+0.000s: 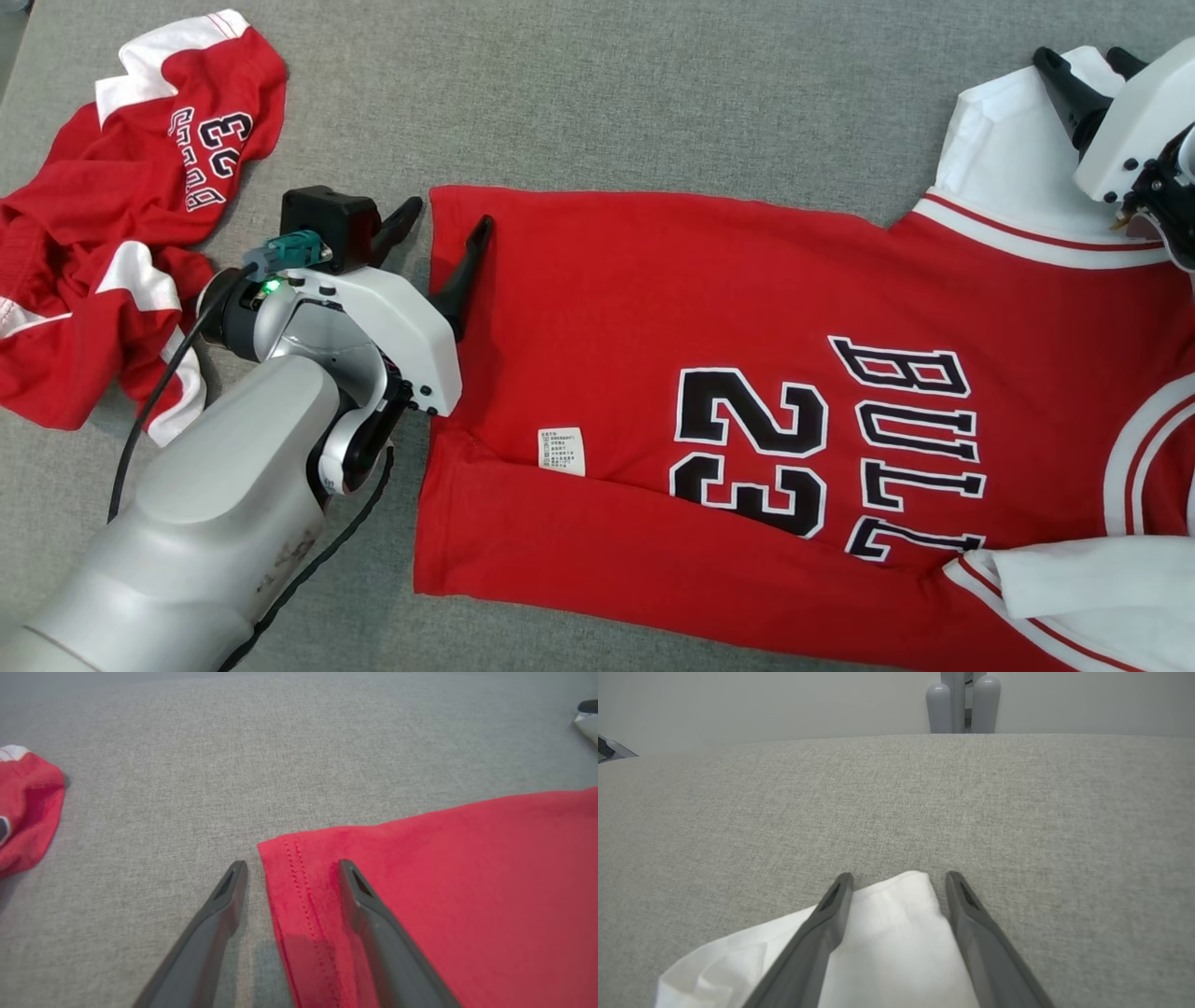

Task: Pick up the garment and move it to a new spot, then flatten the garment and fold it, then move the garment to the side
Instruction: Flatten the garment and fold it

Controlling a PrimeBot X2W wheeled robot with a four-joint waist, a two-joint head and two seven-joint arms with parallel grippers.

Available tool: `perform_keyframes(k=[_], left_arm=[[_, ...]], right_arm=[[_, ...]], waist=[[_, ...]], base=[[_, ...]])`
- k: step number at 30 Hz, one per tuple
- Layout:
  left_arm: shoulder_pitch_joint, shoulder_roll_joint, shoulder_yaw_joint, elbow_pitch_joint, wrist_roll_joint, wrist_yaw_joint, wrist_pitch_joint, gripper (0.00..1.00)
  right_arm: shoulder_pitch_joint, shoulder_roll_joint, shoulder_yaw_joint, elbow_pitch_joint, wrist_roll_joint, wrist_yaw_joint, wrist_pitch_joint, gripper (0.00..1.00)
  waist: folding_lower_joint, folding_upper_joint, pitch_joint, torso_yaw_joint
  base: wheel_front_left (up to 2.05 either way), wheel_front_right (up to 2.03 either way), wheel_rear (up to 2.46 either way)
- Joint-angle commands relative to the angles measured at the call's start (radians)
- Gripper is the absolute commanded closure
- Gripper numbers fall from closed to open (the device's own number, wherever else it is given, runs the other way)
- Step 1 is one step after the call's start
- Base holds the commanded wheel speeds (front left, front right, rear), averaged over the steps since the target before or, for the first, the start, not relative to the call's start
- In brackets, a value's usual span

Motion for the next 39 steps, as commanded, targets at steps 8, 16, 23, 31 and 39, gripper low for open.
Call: perform_keyframes(k=[8, 16, 23, 31, 39], left_arm=[[-0.041, -0.007, 0.001, 0.023, -0.011, -0.022, 0.015, 0.0], [-0.083, -0.016, 0.006, 0.09, -0.044, -0.056, 0.071, 0.0], [-0.091, -0.021, -0.002, 0.113, -0.053, -0.073, 0.088, 1.0], [-0.061, -0.011, 0.026, 0.113, -0.123, -0.099, 0.137, 1.0], [-0.036, 0.022, 0.031, 0.111, -0.194, -0.139, 0.235, 1.0]], right_arm=[[-0.026, 0.008, 0.069, 0.043, 0.057, 0.0, 0.05, 0.09], [-0.032, 0.017, 0.135, 0.052, 0.108, 0.0, 0.068, 0.58], [-0.034, 0.01, 0.177, 0.05, 0.148, 0.0, 0.055, 1.0], [-0.044, 0.002, 0.213, 0.046, 0.2, 0.0, 0.035, 1.0], [-0.022, 0.001, 0.257, 0.034, 0.252, 0.0, 0.003, 1.0]], waist=[[-0.0001, 0.0, 0.002, 0.001], [-0.0001, 0.0, 0.006, -0.014], [-0.0001, 0.0, 0.001, -0.019], [-0.0001, 0.0, -0.038, -0.022], [-0.0001, 0.0, -0.124, -0.052]], base=[[0.0, 0.0, 0.0], [0.0, 0.0, 0.0], [0.0, 0.0, 0.0], [0.0, 0.0, 0.0], [0.0, 0.0, 0.0]])
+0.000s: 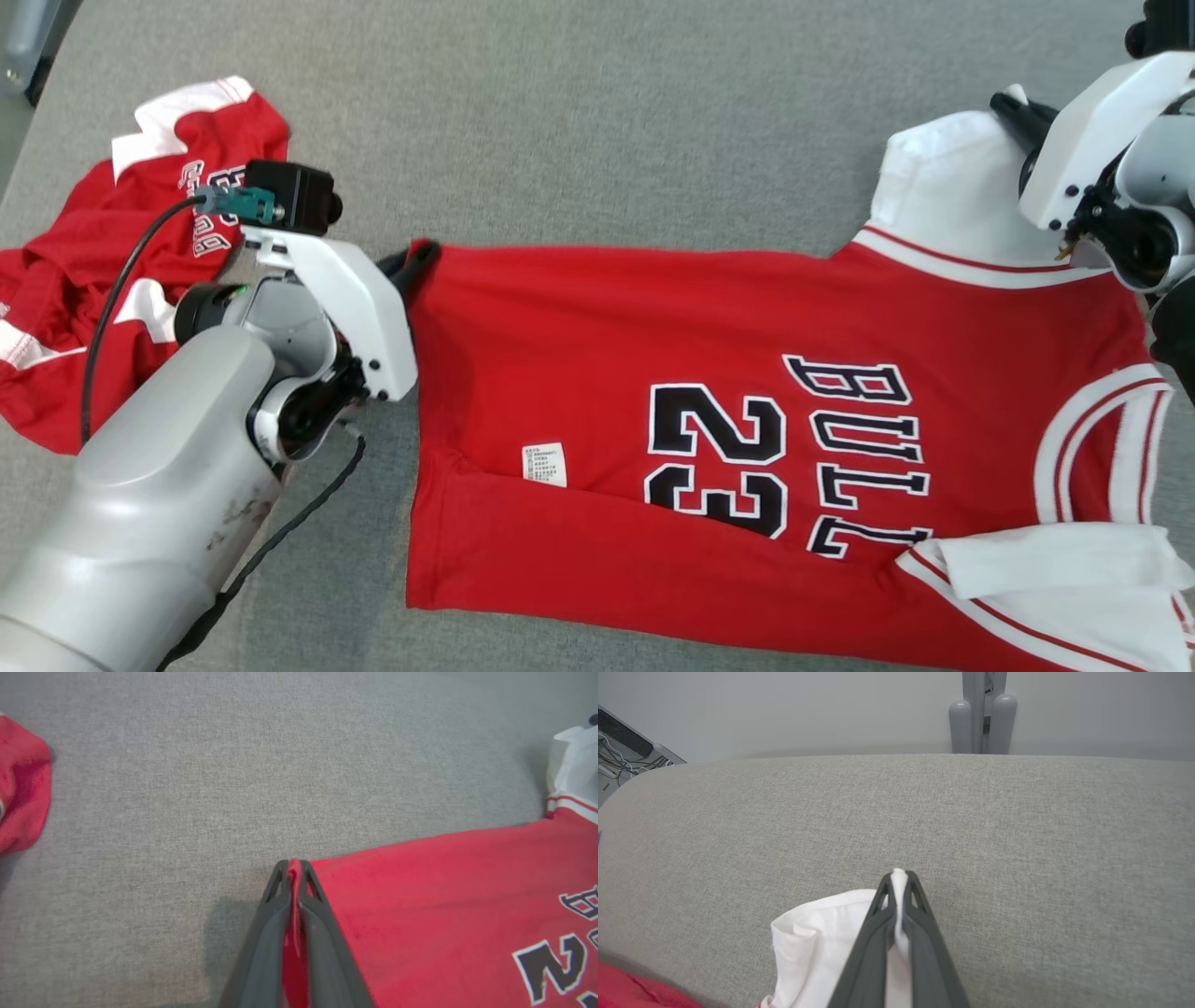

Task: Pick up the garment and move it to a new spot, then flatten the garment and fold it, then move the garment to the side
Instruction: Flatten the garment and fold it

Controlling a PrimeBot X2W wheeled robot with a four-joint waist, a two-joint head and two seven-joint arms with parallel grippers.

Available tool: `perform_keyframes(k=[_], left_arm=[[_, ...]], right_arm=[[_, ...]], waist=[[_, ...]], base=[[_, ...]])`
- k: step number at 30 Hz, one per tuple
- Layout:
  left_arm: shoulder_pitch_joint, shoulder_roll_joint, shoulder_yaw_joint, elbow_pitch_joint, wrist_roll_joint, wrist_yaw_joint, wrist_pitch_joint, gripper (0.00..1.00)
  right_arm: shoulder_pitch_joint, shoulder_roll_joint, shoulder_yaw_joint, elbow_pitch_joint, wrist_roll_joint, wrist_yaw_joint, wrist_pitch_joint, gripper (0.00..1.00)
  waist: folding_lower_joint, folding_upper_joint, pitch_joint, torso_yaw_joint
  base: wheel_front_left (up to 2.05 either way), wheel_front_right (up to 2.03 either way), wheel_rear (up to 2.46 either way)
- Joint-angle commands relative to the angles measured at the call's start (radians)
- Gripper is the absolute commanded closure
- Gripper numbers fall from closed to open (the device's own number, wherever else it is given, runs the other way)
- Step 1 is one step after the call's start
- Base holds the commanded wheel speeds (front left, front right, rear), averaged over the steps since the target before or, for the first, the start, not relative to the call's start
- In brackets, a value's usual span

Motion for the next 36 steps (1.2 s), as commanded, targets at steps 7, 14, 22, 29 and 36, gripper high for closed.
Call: perform_keyframes(k=[7, 14, 22, 29, 36], left_arm=[[0.018, 0.064, -0.012, 0.01, -0.068, -0.032, 0.162, 1.0], [0.004, 0.103, -0.001, 0.033, -0.104, -0.034, 0.241, 1.0], [0.034, 0.145, 0.005, 0.055, -0.158, -0.063, 0.329, 1.0], [0.052, 0.161, 0.013, 0.054, -0.209, -0.076, 0.39, 1.0], [0.066, 0.177, -0.002, 0.065, -0.222, -0.077, 0.441, 1.0]], right_arm=[[0.058, 0.007, 0.046, -0.013, 0.064, 0.0, -0.015, 1.0], [0.088, 0.014, 0.082, -0.029, 0.114, 0.0, -0.043, 1.0], [0.128, 0.0, 0.13, -0.049, 0.168, 0.0, -0.055, 1.0], [0.155, -0.008, 0.169, -0.065, 0.207, 0.0, -0.063, 1.0], [0.19, -0.017, 0.217, -0.085, 0.247, 0.0, -0.021, 1.0]], waist=[[0.0, 0.0, -0.112, -0.058], [0.0, 0.0, -0.168, -0.097], [0.0, 0.0, -0.204, -0.141], [0.0, 0.0, -0.231, -0.165], [0.0, 0.0, -0.269, -0.178]], base=[[0.0, 0.0, 0.0], [0.0, 0.0, 0.0], [0.0, 0.0, 0.0], [0.0, 0.0, 0.0], [0.0, 0.0, 0.0]])
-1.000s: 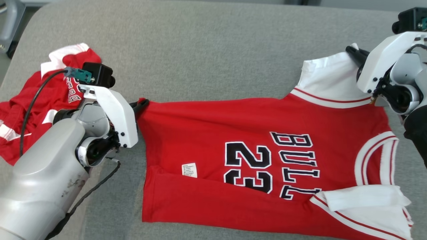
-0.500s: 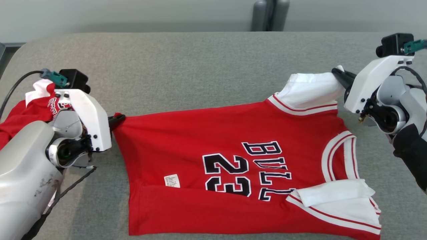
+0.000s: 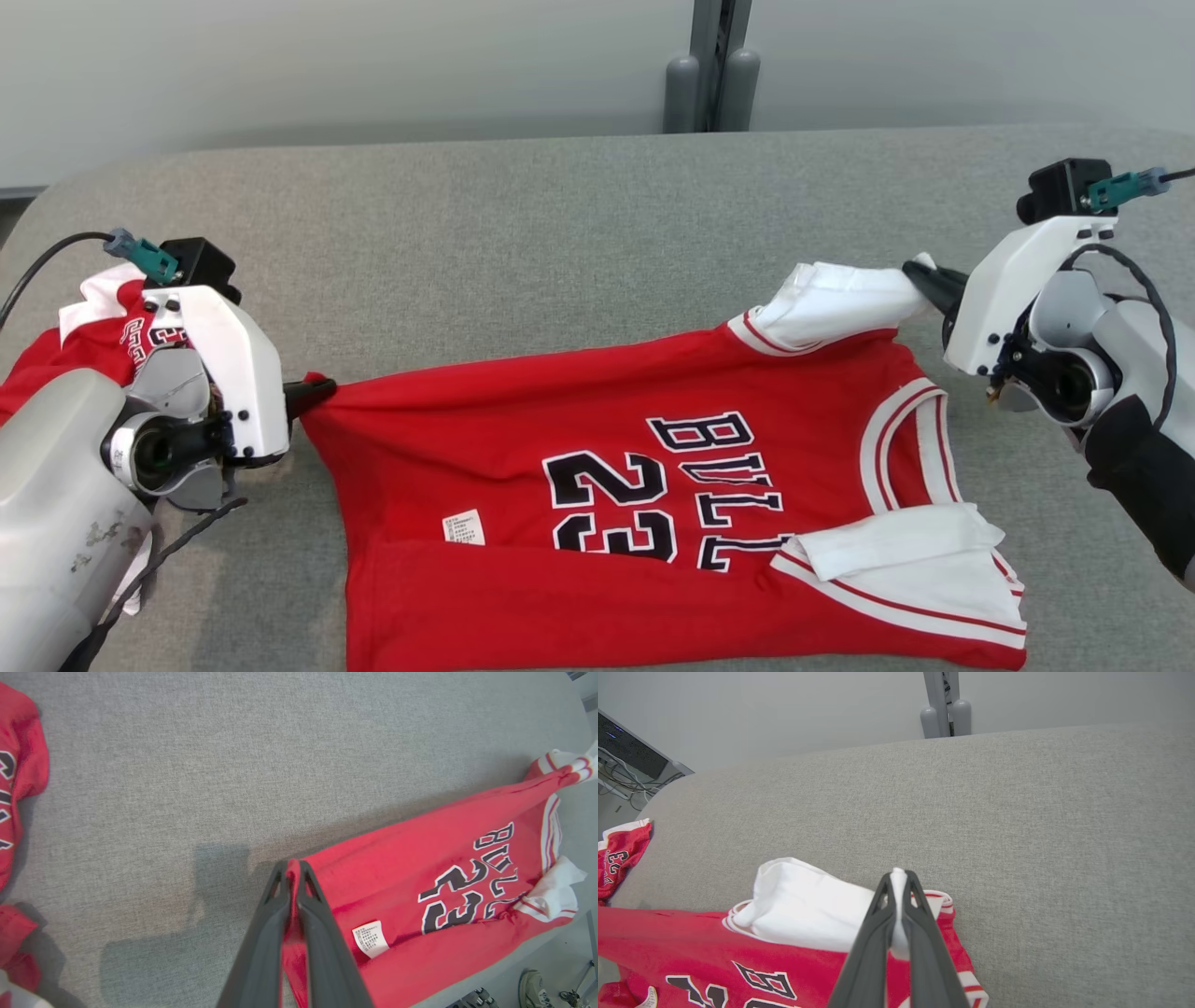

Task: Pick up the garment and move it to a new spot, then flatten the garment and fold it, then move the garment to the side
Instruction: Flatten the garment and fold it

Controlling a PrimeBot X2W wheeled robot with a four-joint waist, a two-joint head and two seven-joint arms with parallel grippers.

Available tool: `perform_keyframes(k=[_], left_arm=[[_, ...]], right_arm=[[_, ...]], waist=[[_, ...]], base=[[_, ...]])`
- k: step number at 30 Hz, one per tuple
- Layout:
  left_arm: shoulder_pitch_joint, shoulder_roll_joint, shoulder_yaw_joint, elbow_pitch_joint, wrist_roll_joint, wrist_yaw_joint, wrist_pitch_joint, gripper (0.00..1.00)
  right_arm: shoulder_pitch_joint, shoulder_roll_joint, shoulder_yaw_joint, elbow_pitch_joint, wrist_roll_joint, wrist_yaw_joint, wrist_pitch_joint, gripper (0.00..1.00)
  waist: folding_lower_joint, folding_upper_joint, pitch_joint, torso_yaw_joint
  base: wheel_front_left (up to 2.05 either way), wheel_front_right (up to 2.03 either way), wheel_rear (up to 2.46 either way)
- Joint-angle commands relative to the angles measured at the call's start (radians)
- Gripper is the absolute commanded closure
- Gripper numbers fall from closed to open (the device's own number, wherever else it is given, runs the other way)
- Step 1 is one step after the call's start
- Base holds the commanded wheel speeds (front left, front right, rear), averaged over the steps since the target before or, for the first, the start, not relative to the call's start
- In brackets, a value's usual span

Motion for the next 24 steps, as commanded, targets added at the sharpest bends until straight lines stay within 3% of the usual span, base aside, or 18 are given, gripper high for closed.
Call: perform_keyframes(k=[1, 24], left_arm=[[0.015, 0.01, 0.0, 0.004, -0.007, -0.003, 0.004, 1.0], [0.092, 0.051, -0.009, -0.033, -0.042, -0.003, 0.049, 1.0]], right_arm=[[0.015, -0.01, 0.009, -0.006, 0.01, 0.0, 0.01, 1.0], [0.088, -0.056, 0.098, -0.076, 0.108, 0.0, 0.068, 1.0]], waist=[[0.0, 0.0, -0.011, -0.006], [0.0, 0.0, -0.074, -0.046]], base=[[0.0, 0.0, 0.0], [0.0, 0.0, 0.0]])
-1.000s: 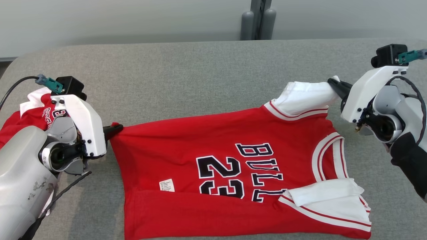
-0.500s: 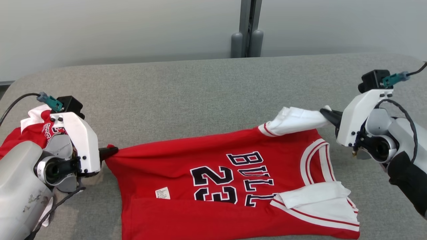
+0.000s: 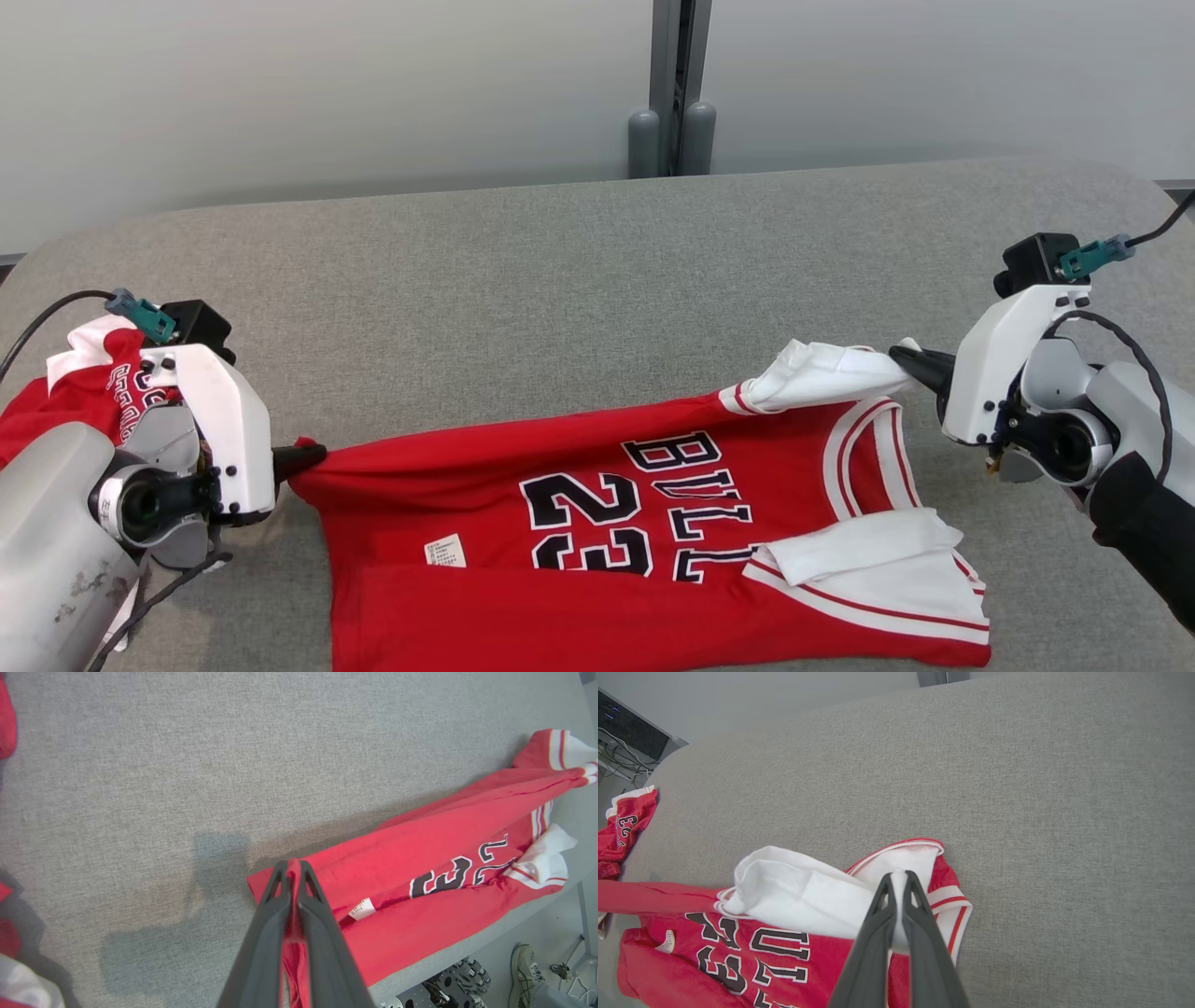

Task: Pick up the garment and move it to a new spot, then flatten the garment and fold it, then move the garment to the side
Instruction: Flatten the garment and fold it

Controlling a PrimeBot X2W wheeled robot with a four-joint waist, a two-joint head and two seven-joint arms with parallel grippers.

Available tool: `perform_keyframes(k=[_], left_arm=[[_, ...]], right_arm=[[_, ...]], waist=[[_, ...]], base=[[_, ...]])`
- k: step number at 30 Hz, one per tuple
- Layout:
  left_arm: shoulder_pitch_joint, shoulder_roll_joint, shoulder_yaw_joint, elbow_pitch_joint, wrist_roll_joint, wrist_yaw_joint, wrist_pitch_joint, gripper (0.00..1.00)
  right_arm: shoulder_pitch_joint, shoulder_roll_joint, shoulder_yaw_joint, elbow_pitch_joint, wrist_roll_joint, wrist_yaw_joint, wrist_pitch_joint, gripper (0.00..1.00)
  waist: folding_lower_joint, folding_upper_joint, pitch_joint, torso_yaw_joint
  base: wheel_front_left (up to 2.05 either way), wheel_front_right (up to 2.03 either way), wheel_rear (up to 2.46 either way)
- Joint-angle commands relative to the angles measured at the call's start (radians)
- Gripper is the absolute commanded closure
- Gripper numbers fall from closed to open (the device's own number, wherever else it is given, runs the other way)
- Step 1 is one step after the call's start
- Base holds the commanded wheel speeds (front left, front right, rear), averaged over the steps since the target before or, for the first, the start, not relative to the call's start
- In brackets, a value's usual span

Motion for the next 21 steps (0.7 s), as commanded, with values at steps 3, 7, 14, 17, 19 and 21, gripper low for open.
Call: perform_keyframes(k=[3, 7, 14, 17, 19, 21], left_arm=[[0.03, 0.011, -0.005, -0.01, -0.011, -0.006, 0.004, 1.0], [0.058, 0.012, -0.01, -0.02, -0.018, -0.005, 0.007, 1.0], [0.096, 0.017, -0.024, -0.021, -0.018, 0.0, 0.012, 1.0], [0.103, 0.017, -0.028, -0.025, -0.019, 0.0, 0.014, 1.0], [0.104, 0.016, -0.028, -0.026, -0.019, 0.001, 0.013, 1.0], [0.111, 0.015, -0.03, -0.026, -0.021, 0.001, 0.012, 1.0]], right_arm=[[0.026, -0.019, 0.009, -0.019, 0.017, 0.0, 0.01, 1.0], [0.047, -0.038, 0.02, -0.056, 0.03, 0.0, 0.018, 1.0], [0.083, -0.068, 0.05, -0.117, 0.037, 0.0, 0.04, 1.0], [0.089, -0.083, 0.063, -0.141, 0.024, 0.0, 0.041, 1.0], [0.095, -0.095, 0.072, -0.156, 0.02, 0.0, 0.048, 1.0], [0.099, -0.103, 0.076, -0.167, 0.017, 0.0, 0.051, 1.0]], waist=[[0.0, 0.0, -0.007, 0.0], [0.0, 0.0, -0.016, 0.002], [0.0, 0.0, -0.024, -0.002], [0.0, 0.0, -0.026, -0.003], [0.0, 0.0, -0.026, -0.003], [0.0, 0.0, -0.026, -0.004]], base=[[0.0, 0.0, 0.0], [0.0, 0.0, 0.0], [0.0, 0.0, 0.0], [0.0, 0.0, 0.0], [0.0, 0.0, 0.0], [0.0, 0.0, 0.0]])
